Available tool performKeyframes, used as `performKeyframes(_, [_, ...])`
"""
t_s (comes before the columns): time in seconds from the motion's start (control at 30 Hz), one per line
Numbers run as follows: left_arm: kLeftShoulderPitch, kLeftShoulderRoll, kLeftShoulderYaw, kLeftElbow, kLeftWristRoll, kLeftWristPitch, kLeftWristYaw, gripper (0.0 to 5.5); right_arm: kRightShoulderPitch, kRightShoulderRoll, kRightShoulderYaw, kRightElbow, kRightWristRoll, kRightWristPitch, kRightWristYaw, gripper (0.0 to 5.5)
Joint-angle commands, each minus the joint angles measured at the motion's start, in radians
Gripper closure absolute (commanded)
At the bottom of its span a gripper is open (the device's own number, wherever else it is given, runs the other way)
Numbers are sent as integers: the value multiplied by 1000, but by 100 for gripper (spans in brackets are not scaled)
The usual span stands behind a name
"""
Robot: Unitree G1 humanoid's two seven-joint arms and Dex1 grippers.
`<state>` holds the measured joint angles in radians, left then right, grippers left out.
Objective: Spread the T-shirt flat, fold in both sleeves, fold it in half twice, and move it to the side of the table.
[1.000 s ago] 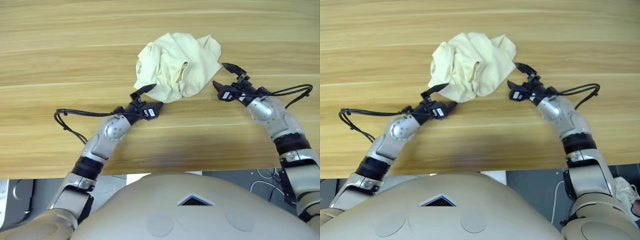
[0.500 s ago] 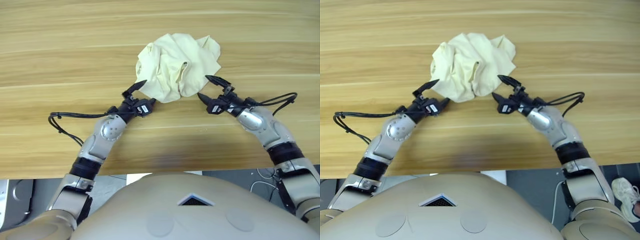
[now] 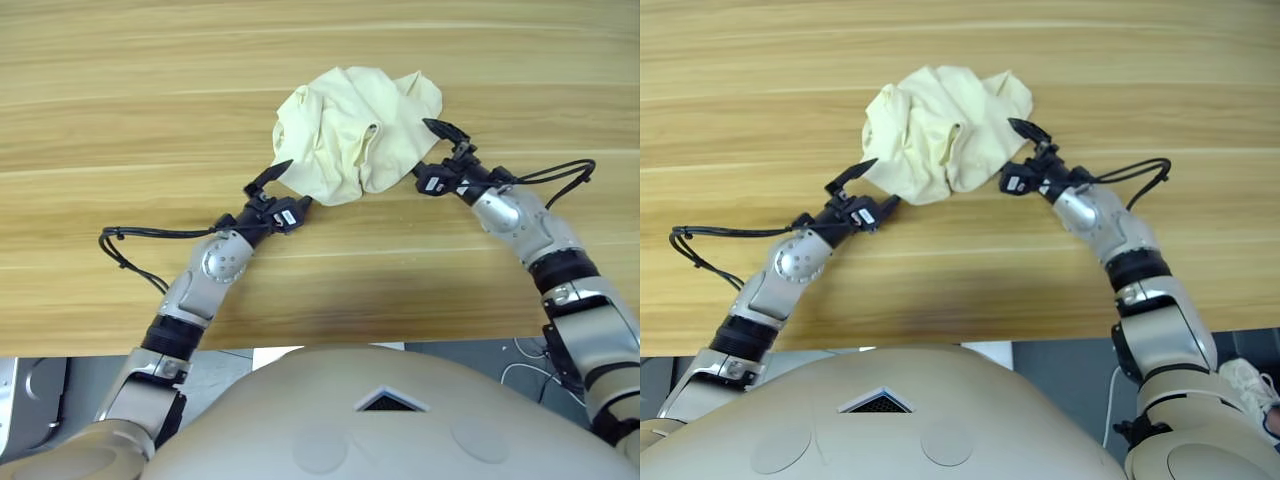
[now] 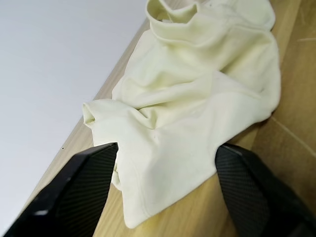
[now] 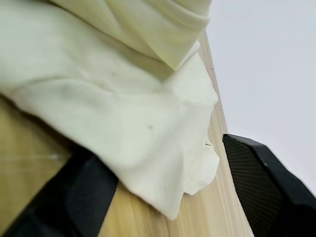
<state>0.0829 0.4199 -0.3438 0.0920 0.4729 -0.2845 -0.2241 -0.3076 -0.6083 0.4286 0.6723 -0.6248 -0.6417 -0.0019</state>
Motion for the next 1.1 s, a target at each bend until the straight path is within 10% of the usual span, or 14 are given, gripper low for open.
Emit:
performKeyframes(0.03, [20,6,-7,19,4,17,-12,196,67,-31,36,9,-43,11,45,191])
performKeyframes(0.2, [14,6,-14,24,-2,11,-20,196,64,4,83,-6,-49,-20,70,191])
performKeyframes(1.1, [-44,13,-76,195,4,-42,-55,543,40,13,89,85,-35,-19,6,549])
